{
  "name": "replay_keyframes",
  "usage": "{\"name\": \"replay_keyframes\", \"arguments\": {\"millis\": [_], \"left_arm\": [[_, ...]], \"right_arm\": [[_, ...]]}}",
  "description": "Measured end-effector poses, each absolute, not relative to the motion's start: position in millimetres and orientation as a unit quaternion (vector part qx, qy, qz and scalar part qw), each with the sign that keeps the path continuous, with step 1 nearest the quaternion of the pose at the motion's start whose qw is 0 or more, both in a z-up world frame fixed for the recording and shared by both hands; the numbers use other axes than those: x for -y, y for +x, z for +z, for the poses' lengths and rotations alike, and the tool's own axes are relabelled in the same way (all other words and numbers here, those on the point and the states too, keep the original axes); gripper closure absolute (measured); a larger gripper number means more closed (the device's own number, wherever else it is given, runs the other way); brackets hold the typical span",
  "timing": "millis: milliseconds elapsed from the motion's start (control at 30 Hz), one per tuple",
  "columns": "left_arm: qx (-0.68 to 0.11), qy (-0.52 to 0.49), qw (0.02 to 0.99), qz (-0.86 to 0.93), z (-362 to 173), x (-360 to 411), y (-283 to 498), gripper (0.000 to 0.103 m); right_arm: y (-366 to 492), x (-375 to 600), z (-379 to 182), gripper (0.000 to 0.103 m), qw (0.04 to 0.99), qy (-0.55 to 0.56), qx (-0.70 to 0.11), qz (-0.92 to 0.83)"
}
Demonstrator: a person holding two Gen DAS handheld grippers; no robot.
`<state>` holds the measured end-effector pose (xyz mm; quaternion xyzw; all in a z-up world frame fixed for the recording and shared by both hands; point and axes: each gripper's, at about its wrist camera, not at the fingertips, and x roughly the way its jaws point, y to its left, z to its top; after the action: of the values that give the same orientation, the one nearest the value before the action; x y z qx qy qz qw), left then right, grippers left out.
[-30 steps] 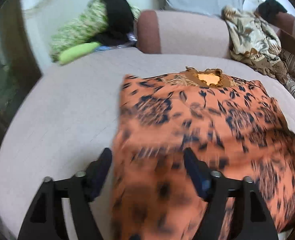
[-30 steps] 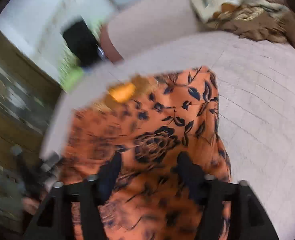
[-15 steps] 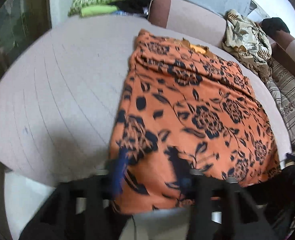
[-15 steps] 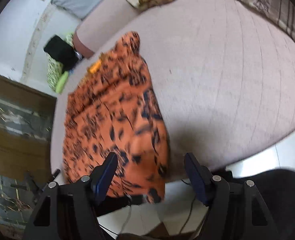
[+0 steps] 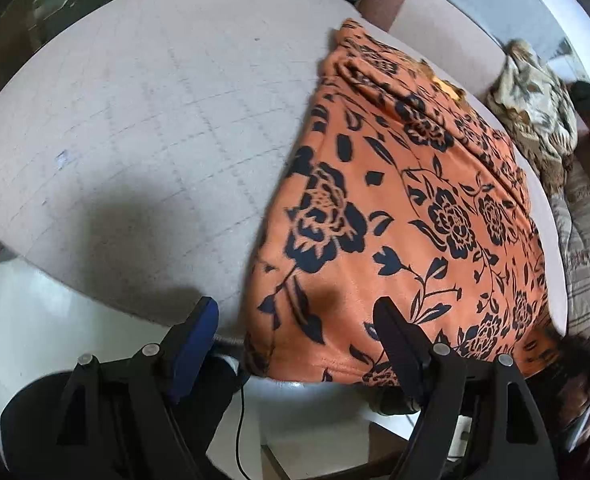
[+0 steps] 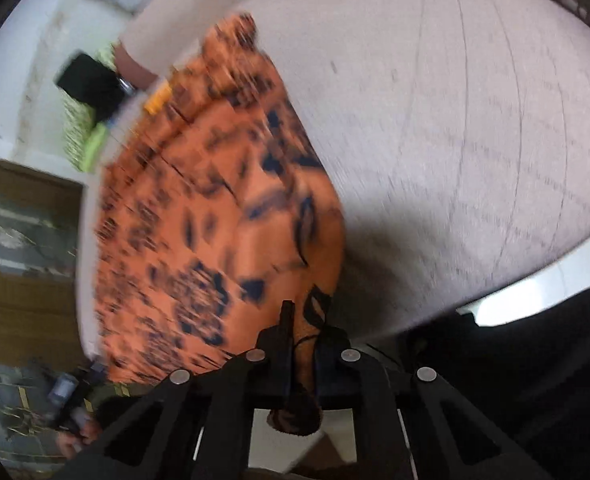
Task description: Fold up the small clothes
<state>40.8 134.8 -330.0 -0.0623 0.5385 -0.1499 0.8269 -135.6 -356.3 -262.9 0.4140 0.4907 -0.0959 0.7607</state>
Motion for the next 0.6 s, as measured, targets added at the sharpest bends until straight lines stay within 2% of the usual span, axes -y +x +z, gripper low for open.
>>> {"name": "replay_keyframes", "arguments": {"millis": [33, 67, 100, 167, 200, 400, 600], "left_arm": [[-0.536, -0.049, 0.829, -0.15, -332.9, -129.9, 41.5, 0.036], [-0.541, -0.038, 0.827, -0.15, -335.7, -125.6, 42.8, 0.069], [-0.55, -0.024, 0.821, -0.151, -339.7, -122.2, 44.7, 0.081], [-0.542, 0.001, 0.827, -0.152, -340.0, -118.0, 42.4, 0.087], [-0.54, 0.0, 0.827, -0.16, -339.5, -118.1, 42.0, 0.093], [-0.546, -0.01, 0.819, -0.176, -335.1, -121.4, 45.9, 0.096], [-0.537, -0.075, 0.81, -0.223, -312.0, -127.6, 52.2, 0.097]], "right_arm": [[-135.5, 360.7, -259.3, 0.095, 0.763, 0.418, -0.483, -0.096], [-135.0, 362.9, -258.8, 0.095, 0.763, 0.419, -0.482, -0.098], [-135.2, 365.7, -258.9, 0.095, 0.762, 0.42, -0.483, -0.1], [-134.3, 369.8, -261.2, 0.095, 0.758, 0.429, -0.482, -0.095], [-132.2, 370.2, -262.4, 0.095, 0.758, 0.431, -0.482, -0.091], [-120.0, 362.1, -262.7, 0.095, 0.755, 0.43, -0.488, -0.082], [-110.3, 374.5, -220.0, 0.096, 0.772, 0.465, -0.433, -0.03]]}}
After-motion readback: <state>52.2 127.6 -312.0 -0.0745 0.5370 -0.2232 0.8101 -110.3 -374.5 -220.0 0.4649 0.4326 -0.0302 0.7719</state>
